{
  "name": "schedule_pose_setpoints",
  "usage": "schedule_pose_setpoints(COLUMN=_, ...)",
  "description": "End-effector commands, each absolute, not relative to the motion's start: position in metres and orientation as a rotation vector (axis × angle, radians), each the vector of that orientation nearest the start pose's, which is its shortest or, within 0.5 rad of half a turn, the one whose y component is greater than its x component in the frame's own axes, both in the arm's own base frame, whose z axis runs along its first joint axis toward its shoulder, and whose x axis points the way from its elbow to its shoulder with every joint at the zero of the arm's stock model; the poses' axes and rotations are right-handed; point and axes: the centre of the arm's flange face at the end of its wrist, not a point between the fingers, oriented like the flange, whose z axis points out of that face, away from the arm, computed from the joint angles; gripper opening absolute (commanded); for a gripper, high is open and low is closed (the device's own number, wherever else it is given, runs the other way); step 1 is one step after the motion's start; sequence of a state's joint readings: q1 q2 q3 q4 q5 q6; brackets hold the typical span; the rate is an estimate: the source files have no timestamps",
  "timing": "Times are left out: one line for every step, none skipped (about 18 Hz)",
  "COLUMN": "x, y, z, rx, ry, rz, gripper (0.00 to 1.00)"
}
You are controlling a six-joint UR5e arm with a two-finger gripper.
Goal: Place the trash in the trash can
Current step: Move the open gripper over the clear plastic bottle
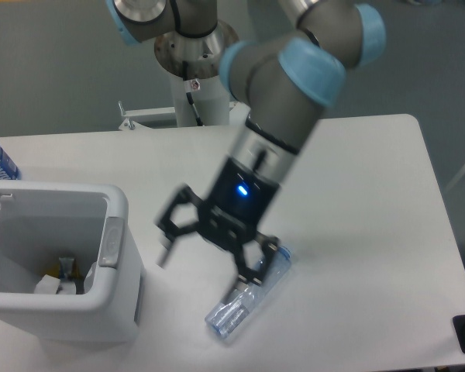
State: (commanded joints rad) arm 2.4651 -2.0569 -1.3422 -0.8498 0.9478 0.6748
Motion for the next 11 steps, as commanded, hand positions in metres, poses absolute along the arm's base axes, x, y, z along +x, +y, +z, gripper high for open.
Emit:
schedule_pose_setpoints(x=-0.432, y=0.59, z=0.4, rx=-2.41, ry=-0.089, rz=-0.146, gripper=1.0)
schedule_pose_setpoints(x=-0.435, y=0.591, z=0.389, rx=-2.436, ry=-0.098, rz=-0.149, gripper=1.0)
schedule_pose_setpoints(x=-0.439, y=0.592, z=0.377, rx=-2.464, ry=-0.093, rz=-0.151, gripper=1.0)
schedule_pose_setpoints(x=-0.441, y=0.592, z=0.365, rx=-2.497, ry=-0.082, rz=-0.15, gripper=1.0)
schedule_pose_setpoints(x=-0.442, y=0.592, z=0.348, rx=-2.538, ry=-0.082, rz=-0.162, gripper=1.0)
schedule_pose_setpoints(x=-0.442, y=0.593, z=0.333, rx=-2.583, ry=-0.077, rz=-0.16, gripper=1.0)
schedule_pose_setpoints(x=-0.441, y=0.593, z=0.321, rx=-2.627, ry=-0.082, rz=-0.157, gripper=1.0)
schedule_pose_setpoints(x=-0.435, y=0.598, z=0.31, rx=-2.666, ry=-0.076, rz=-0.161, gripper=1.0)
schedule_pose_setpoints(x=-0.43, y=0.603, z=0.301, rx=-2.688, ry=-0.065, rz=-0.163, gripper=1.0)
schedule_pose_setpoints(x=-0.427, y=0.606, z=0.293, rx=-2.708, ry=-0.06, rz=-0.161, gripper=1.0)
schedule_pose_setpoints(x=-0.424, y=0.61, z=0.284, rx=-2.731, ry=-0.054, rz=-0.158, gripper=1.0)
